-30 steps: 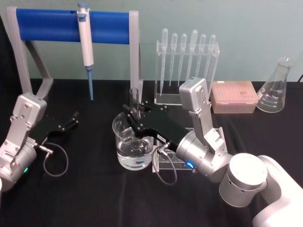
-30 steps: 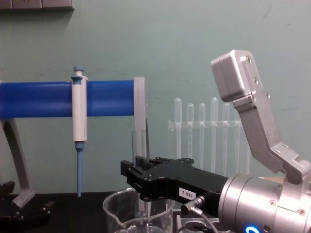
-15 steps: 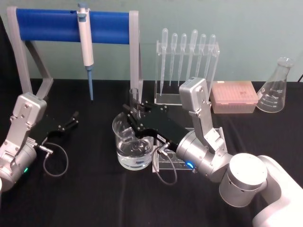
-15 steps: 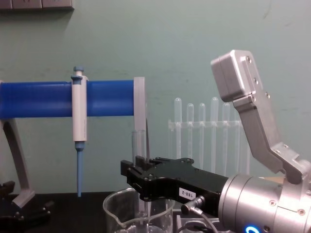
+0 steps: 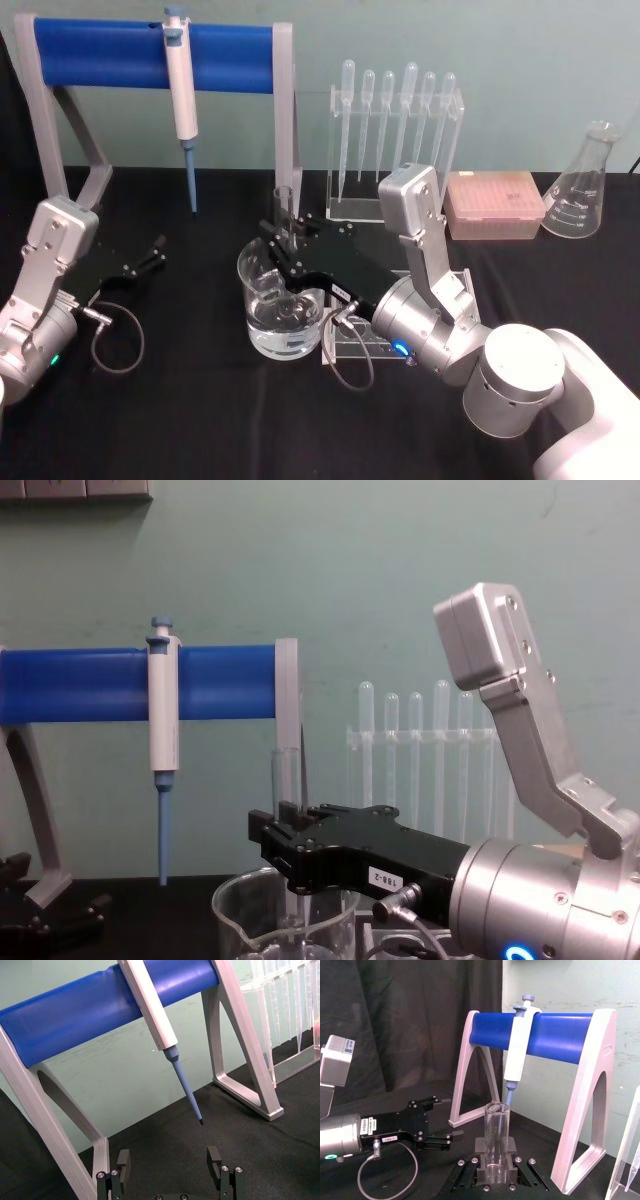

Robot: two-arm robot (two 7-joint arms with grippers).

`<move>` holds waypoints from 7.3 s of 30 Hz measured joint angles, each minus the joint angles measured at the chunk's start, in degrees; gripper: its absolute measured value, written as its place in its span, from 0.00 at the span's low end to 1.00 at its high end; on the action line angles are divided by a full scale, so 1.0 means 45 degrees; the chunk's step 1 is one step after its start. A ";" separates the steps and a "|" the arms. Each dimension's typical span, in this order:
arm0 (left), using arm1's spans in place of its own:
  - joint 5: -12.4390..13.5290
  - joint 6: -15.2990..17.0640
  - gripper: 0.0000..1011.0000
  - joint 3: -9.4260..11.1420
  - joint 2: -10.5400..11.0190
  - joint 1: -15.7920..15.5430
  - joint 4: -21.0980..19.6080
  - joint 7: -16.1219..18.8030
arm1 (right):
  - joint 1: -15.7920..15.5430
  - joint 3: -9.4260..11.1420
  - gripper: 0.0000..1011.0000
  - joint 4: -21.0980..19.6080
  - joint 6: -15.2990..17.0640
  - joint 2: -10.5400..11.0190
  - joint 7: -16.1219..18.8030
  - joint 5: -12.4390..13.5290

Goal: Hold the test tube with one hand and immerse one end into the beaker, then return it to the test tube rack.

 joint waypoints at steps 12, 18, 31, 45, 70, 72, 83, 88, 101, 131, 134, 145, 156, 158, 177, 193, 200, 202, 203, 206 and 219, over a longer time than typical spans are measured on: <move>0.0000 0.0000 0.99 0.0000 0.0000 0.0000 0.0000 0.0000 | 0.0000 0.0000 0.22 0.0000 0.0000 0.0000 0.0000 0.0000; 0.0000 0.0000 0.99 0.0000 0.0000 0.0000 0.0000 0.0000 | 0.0000 0.0000 0.22 0.0000 0.0000 0.0000 0.0000 0.0000; 0.0000 0.0000 0.99 0.0000 0.0000 0.0000 0.0000 0.0000 | 0.0000 0.0000 0.22 0.0000 0.0000 0.0000 0.0000 0.0000; 0.0000 0.0000 0.99 0.0000 0.0000 0.0000 0.0001 -0.0001 | 0.0000 0.0000 0.22 -0.0001 0.0000 0.0000 0.0000 0.0000; 0.0000 0.0000 0.99 0.0000 0.0000 0.0000 0.0000 0.0000 | 0.0000 0.0000 0.22 -0.0001 0.0000 0.0000 0.0001 0.0000; 0.0000 0.0000 0.99 0.0000 0.0000 0.0000 0.0000 0.0000 | 0.0000 0.0000 0.22 -0.0001 0.0000 0.0000 0.0000 0.0000; 0.0000 0.0000 0.99 0.0000 0.0000 0.0000 0.0000 0.0000 | 0.0000 0.0000 0.22 0.0000 0.0000 0.0000 0.0000 0.0000; 0.0000 0.0000 0.99 0.0000 0.0000 0.0000 0.0000 0.0000 | 0.0000 0.0000 0.22 -0.0001 0.0000 0.0000 0.0000 0.0000; 0.0000 0.0000 0.99 0.0000 0.0000 0.0000 0.0000 0.0000 | -0.0036 0.0030 0.22 -0.0116 0.0002 0.0008 0.0002 -0.0004; -0.0001 0.0000 0.99 0.0000 0.0000 0.0000 0.0000 0.0000 | -0.2113 0.2246 0.22 -0.5966 0.1842 0.2437 -0.0852 0.0921; 0.0000 0.0000 0.99 0.0000 0.0000 -0.0001 0.0000 0.0000 | -0.2446 0.2469 0.22 -0.5776 0.1556 0.2479 -0.0866 0.1064; 0.0000 0.0000 0.99 0.0000 0.0000 0.0000 0.0000 0.0000 | -0.2658 0.2473 0.22 -0.4530 0.0801 0.2228 -0.0839 0.1020; 0.0000 0.0000 0.99 -0.0001 0.0000 0.0000 0.0000 0.0001 | -0.2820 0.2410 0.22 -0.3907 0.0438 0.1982 -0.0803 0.0782; 0.0000 0.0000 0.99 0.0000 0.0000 0.0000 0.0000 0.0000 | -0.2831 0.2407 0.22 -0.3851 0.0408 0.1966 -0.0798 0.0747; -0.0001 0.0000 0.99 0.0000 0.0000 -0.0001 0.0000 0.0000 | -0.2834 0.2343 0.22 -0.2790 -0.0249 0.1668 -0.0642 0.0345; 0.0000 0.0000 0.99 0.0000 0.0000 -0.0001 0.0000 0.0000 | -0.2759 0.2298 0.22 -0.1981 -0.0519 0.1460 -0.0415 0.0224; -0.0001 0.0000 0.99 0.0000 0.0000 0.0000 0.0000 0.0000 | -0.2763 0.2275 0.37 -0.1847 -0.0446 0.1409 -0.0474 0.0073; -0.0001 0.0000 0.99 0.0000 0.0000 0.0000 0.0000 0.0000 | -0.2834 0.2270 0.44 -0.1913 -0.0342 0.1430 -0.0510 0.0027; -0.0001 0.0000 0.99 0.0000 0.0000 0.0000 0.0000 -0.0001 | -0.2869 0.2271 0.46 -0.1975 -0.0284 0.1450 -0.0532 0.0003; -0.0001 0.0000 0.99 -0.0001 0.0000 0.0000 0.0000 0.0000 | -0.3154 0.2307 0.56 -0.2368 -0.0068 0.1589 -0.0597 -0.0045; 0.0000 0.0000 0.99 0.0000 0.0000 0.0000 0.0000 0.0000 | -0.5755 0.3410 0.94 -0.4776 0.0705 0.2438 -0.1346 -0.0036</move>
